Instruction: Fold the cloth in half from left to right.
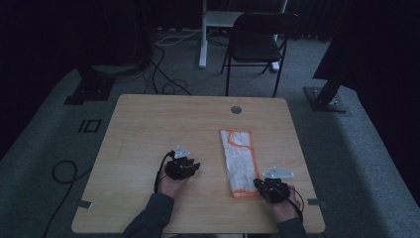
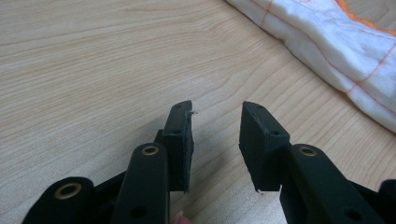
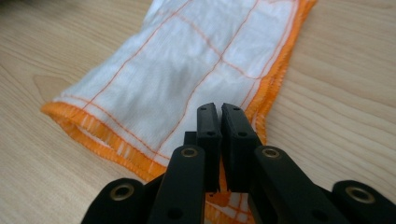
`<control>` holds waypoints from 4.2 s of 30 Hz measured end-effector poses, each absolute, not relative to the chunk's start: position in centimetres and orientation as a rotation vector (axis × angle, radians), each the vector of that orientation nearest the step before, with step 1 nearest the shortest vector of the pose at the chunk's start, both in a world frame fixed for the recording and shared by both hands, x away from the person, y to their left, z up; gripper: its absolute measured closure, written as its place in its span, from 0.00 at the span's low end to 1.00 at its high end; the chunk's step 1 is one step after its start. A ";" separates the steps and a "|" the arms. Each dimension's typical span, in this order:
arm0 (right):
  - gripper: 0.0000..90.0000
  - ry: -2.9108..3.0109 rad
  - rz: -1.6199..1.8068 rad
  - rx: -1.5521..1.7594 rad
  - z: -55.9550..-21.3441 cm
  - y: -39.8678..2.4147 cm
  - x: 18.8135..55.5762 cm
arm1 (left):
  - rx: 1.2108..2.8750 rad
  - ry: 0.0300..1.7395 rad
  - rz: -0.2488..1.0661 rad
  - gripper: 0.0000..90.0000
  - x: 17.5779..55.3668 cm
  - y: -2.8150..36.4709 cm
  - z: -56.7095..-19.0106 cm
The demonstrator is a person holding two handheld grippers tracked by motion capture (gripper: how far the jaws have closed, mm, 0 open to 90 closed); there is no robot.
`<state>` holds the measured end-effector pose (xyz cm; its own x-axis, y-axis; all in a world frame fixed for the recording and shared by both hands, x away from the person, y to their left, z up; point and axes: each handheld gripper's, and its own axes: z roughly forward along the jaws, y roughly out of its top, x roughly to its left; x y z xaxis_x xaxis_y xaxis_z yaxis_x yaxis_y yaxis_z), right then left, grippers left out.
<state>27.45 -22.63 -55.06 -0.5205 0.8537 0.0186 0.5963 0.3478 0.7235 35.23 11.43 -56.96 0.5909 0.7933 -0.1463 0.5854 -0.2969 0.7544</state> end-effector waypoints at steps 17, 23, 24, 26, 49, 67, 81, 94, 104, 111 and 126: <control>0.81 2.204 1.015 1.256 -54.5 -23.5 28.5 | 2.013 1.096 0.323 0.72 35.3 11.3 -57.1; 0.76 2.175 1.064 1.192 -53.7 -22.5 32.1 | 2.011 1.095 0.324 0.72 35.2 11.3 -57.0; 0.76 2.170 1.068 1.184 -53.6 -22.3 32.7 | 2.011 1.094 0.326 0.72 35.2 11.4 -57.0; 0.75 2.171 1.067 1.170 -53.6 -22.1 33.2 | 2.013 1.094 0.327 0.72 35.2 11.4 -56.9; 0.45 2.222 0.927 0.997 -54.0 -17.2 42.3 | 2.013 1.092 0.327 0.72 35.2 11.3 -57.0; 1.00 2.192 0.833 1.095 -54.0 -18.8 45.1 | 2.013 1.093 0.324 0.72 35.2 11.3 -57.0; 0.82 2.308 0.843 0.947 -54.7 -15.9 45.1 | 2.006 1.093 0.324 0.72 35.2 11.5 -56.9; 0.84 2.174 0.841 1.149 -53.1 -19.1 47.4 | 2.004 1.095 0.318 0.72 35.2 11.4 -57.0; 0.76 2.105 0.861 1.243 -52.1 -21.8 47.3 | 2.009 1.092 0.319 0.72 35.2 11.2 -57.1; 0.72 2.157 0.873 1.189 -52.6 -21.0 47.1 | 2.014 1.088 0.318 0.72 35.2 11.0 -57.0; 0.85 2.195 0.765 1.284 -55.4 -20.3 49.0 | 2.012 1.088 0.320 0.72 35.1 11.1 -56.9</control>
